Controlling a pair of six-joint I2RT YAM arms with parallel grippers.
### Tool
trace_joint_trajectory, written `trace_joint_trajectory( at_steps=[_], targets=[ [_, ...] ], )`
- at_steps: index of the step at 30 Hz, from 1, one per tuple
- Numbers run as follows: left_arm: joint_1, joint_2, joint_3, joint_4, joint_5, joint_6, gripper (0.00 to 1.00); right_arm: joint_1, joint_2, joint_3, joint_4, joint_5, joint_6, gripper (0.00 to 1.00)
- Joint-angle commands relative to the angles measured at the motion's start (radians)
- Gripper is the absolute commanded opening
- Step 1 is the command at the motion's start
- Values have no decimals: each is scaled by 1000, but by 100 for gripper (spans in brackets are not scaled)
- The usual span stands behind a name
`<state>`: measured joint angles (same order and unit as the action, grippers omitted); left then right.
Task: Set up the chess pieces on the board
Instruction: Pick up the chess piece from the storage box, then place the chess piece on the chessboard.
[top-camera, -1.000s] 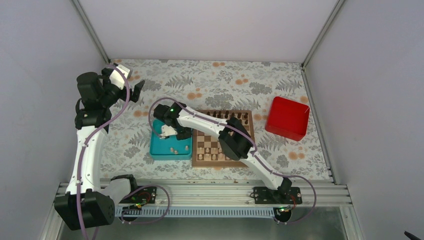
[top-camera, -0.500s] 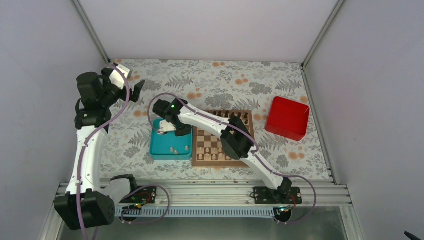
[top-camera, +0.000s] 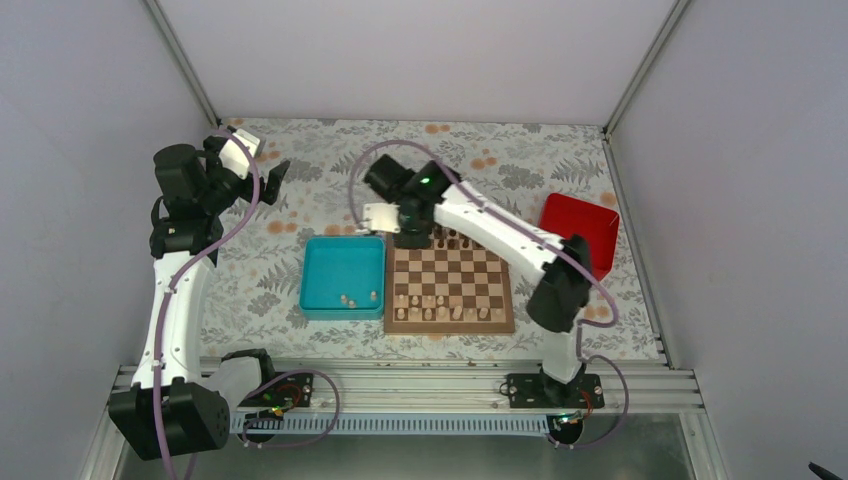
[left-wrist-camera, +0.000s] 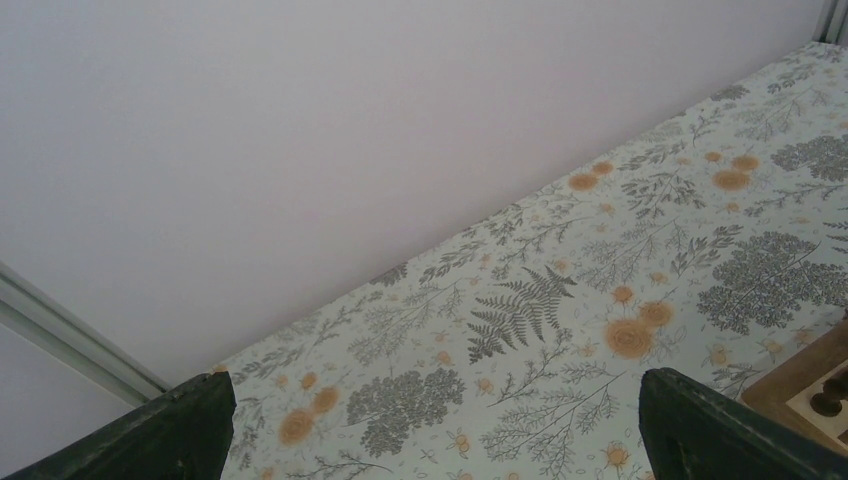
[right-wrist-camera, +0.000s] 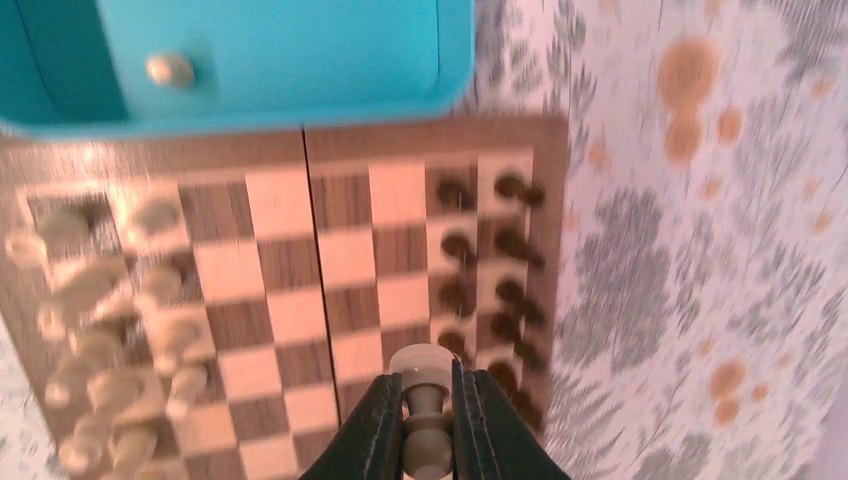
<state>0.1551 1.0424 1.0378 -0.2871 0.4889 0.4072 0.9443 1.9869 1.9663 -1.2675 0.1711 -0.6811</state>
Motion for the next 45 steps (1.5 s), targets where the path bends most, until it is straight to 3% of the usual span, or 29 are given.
trace_joint_trajectory(
  at_steps=[1,13,24,45],
  targets=[
    [6,10,19,-6,4,2,100,-89,-121,-189,-15,-72,39,10],
    [6,49,31,-16,0,1,100,-196,-355,-671,171,-206,49,10],
    [6,64,26,-16,-17,7,100,-203,-352,-779,253,-275,52,10],
    [6,69,27,-21,-6,9,100,-210,-330,-826,250,-291,54,12]
  ],
)
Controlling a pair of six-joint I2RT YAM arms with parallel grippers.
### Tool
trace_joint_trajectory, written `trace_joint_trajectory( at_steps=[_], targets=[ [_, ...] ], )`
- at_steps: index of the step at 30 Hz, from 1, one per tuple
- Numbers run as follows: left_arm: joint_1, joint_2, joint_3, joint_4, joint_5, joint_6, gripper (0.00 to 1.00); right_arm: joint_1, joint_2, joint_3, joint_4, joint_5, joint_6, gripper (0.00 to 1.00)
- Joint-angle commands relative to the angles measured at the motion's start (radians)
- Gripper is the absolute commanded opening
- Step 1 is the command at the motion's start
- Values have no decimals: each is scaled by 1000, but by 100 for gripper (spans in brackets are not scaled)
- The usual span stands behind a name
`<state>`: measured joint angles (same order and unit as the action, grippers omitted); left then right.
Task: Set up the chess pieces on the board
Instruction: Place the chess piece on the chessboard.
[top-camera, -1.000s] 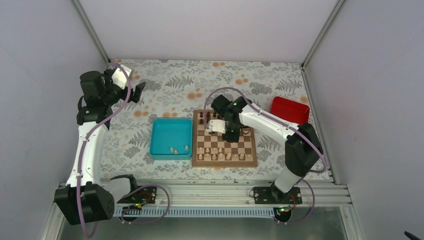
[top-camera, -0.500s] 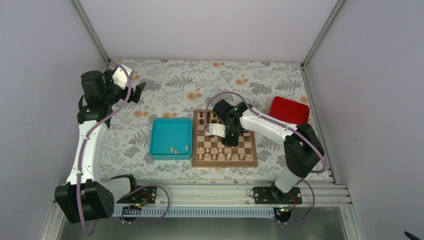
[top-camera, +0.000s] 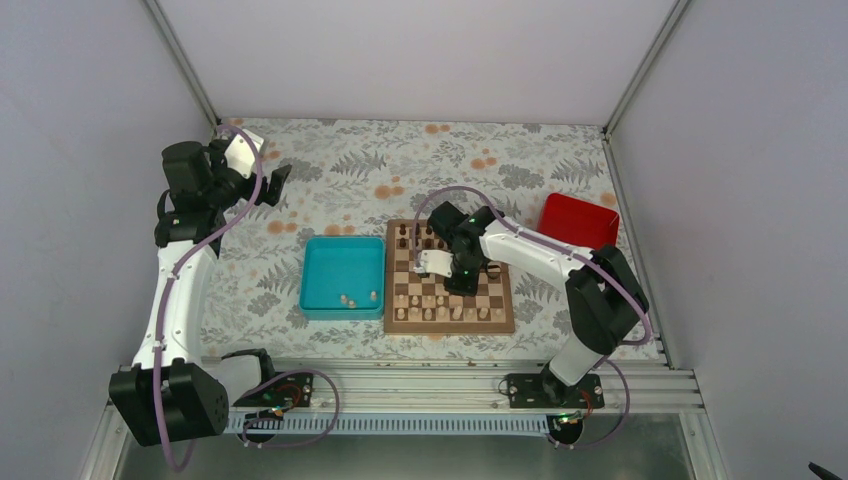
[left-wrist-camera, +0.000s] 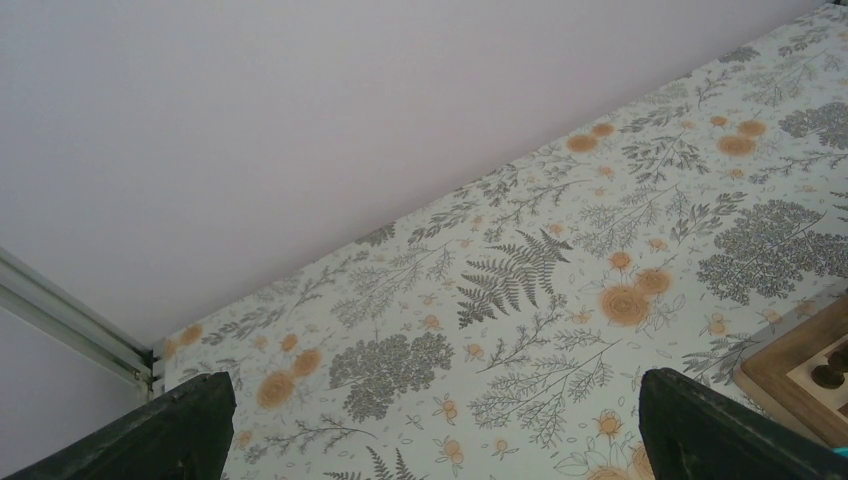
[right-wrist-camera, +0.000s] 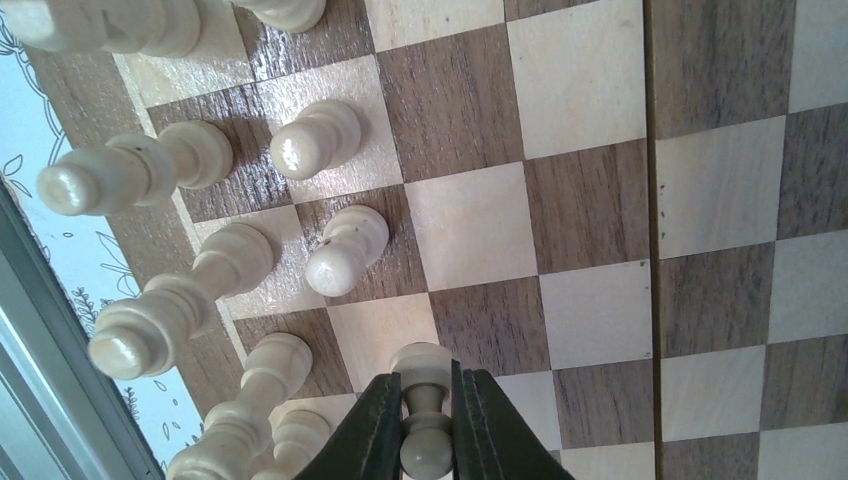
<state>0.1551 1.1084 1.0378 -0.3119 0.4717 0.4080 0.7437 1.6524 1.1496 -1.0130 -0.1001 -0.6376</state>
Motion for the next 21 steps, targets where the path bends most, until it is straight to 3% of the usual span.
trace_joint_trajectory(
  at_steps=[1,21],
  targets=[
    [6,4,29,3,11,9,100,-9,5,-8,-5,-21,10,12],
    [6,8,27,4,14,11,100,-12,74,-7,-27,-32,-1,13]
  ],
)
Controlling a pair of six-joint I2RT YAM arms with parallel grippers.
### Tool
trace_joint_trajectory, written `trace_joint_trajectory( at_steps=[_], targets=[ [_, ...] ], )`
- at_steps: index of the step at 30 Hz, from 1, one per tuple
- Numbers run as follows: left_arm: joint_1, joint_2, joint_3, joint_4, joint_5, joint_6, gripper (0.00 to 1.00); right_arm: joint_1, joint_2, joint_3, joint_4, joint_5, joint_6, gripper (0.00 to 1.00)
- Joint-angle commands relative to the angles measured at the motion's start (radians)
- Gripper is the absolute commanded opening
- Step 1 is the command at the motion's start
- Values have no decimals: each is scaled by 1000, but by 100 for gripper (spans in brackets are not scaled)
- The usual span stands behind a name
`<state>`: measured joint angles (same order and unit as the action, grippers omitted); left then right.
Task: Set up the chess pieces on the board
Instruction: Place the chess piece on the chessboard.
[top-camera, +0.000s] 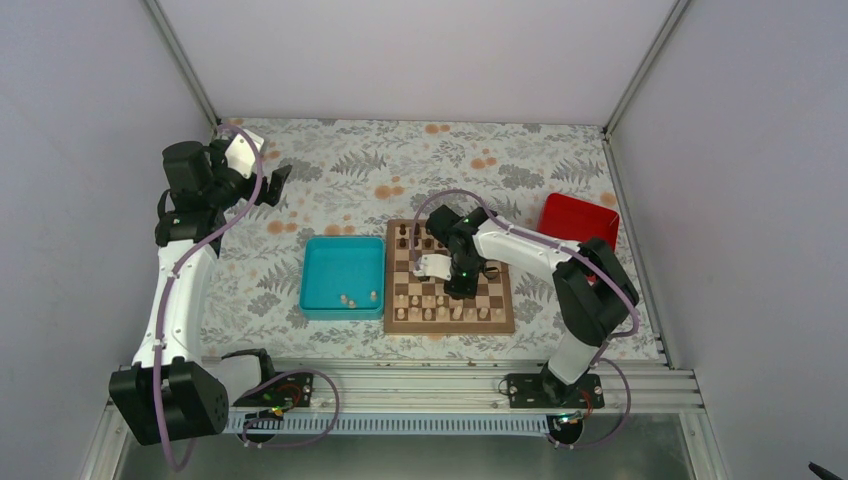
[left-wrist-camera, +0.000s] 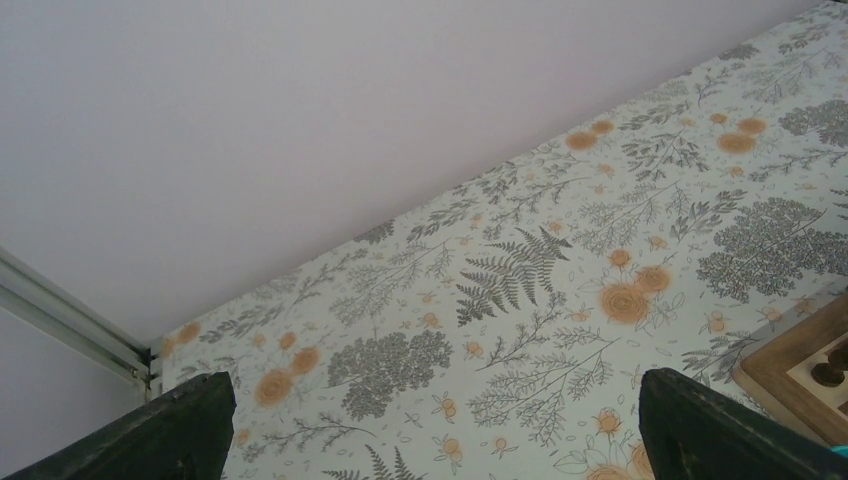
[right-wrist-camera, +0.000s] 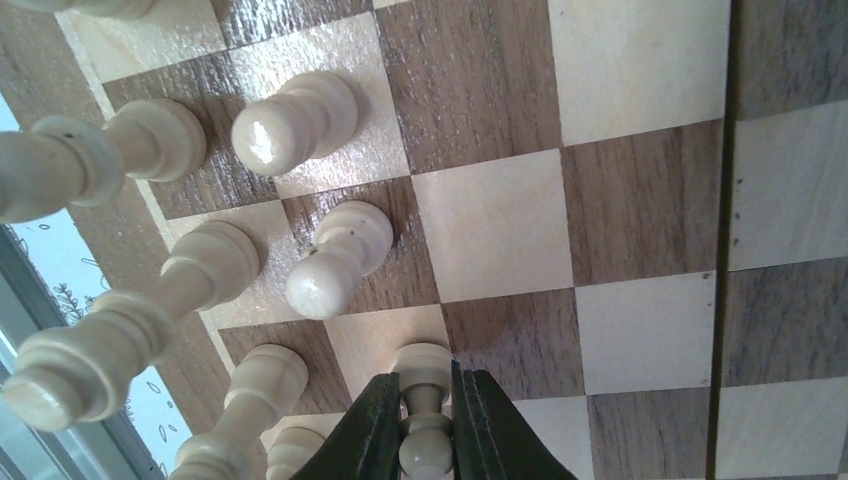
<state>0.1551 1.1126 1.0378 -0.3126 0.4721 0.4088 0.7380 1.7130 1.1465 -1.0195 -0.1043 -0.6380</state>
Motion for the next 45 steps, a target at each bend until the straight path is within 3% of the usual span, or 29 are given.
trace_joint_trajectory(
  at_steps=[1,15,34,45],
  targets=[
    [5,4,27,4,12,10,100,-6,14,-1,-25,-28,-1,14],
    [6,2,25,4,10,10,100,-6,20,-3,-24,-35,-2,14],
    [6,0,26,6,8,9,100,-9,-2,23,-26,-46,-8,23],
    [4,40,47,-12,56,34,100,-47,-128,139,-77,-65,-29,40]
  ],
)
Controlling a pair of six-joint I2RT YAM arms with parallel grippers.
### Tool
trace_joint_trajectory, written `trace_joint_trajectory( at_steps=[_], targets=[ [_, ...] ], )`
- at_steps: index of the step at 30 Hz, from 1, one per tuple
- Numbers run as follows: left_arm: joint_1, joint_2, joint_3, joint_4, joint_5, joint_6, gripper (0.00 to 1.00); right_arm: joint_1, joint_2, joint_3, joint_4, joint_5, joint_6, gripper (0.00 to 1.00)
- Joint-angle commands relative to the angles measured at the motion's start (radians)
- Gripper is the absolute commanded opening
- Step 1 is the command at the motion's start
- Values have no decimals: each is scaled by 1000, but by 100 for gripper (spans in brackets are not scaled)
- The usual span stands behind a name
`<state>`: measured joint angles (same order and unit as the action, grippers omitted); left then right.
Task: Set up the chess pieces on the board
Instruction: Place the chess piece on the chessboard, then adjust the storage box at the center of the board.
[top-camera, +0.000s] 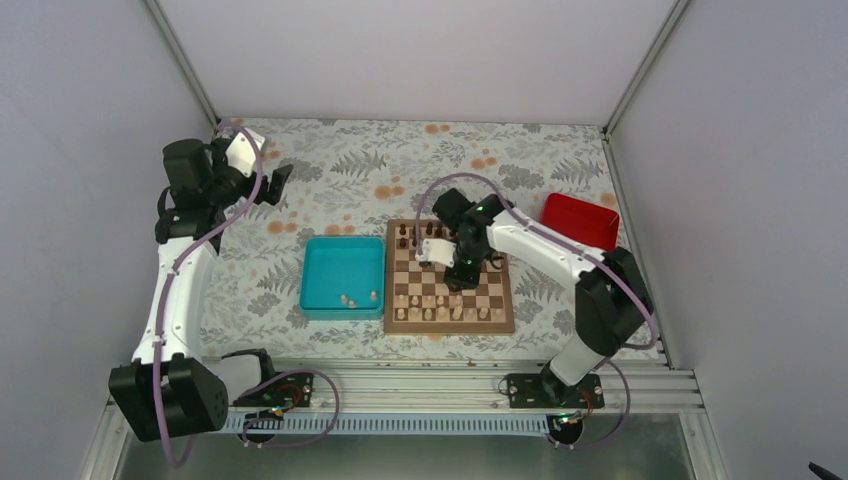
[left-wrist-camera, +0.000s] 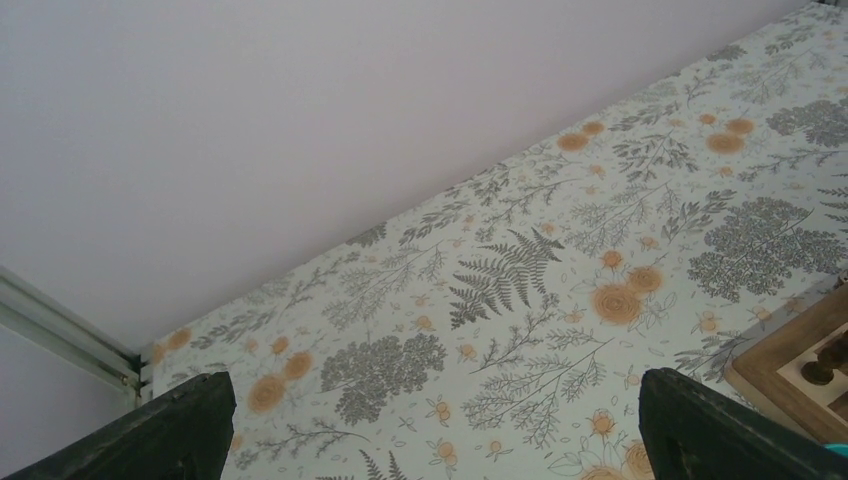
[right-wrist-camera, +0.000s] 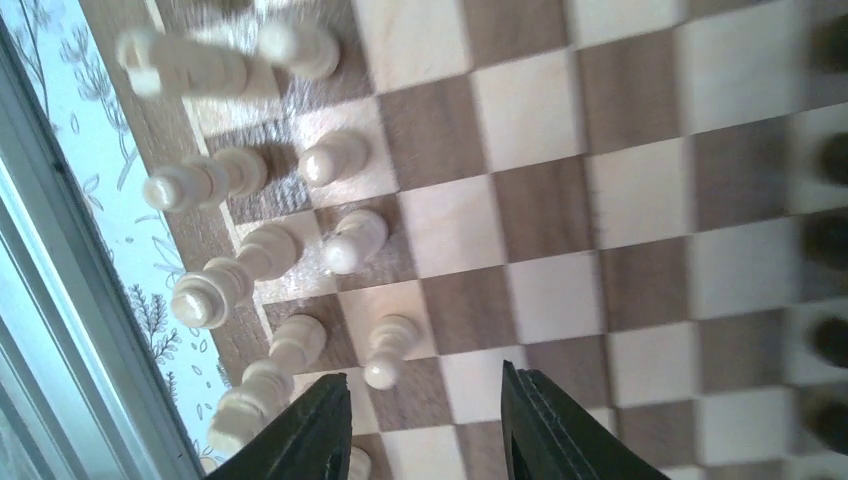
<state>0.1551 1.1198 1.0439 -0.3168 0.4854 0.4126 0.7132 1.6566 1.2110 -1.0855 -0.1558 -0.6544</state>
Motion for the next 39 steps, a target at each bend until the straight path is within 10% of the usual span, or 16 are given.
trace_joint_trajectory(
  at_steps=[1,8,14,18,39],
  targets=[
    [2,48,44,-6,41,39,100,-23,-73,97,-7,-4,-13,41],
    [0,197,112,-49,-47,160,85,-13,85,367,-5,13,-11,41],
    [1,290,113,-104,-134,298,40,16,302,627,-23,43,29,8],
    [1,304,66,-121,-135,360,3,62,413,715,-43,55,47,4],
    [136,257,-92,-102,-182,440,2,186,627,771,-16,105,77,4]
  ],
)
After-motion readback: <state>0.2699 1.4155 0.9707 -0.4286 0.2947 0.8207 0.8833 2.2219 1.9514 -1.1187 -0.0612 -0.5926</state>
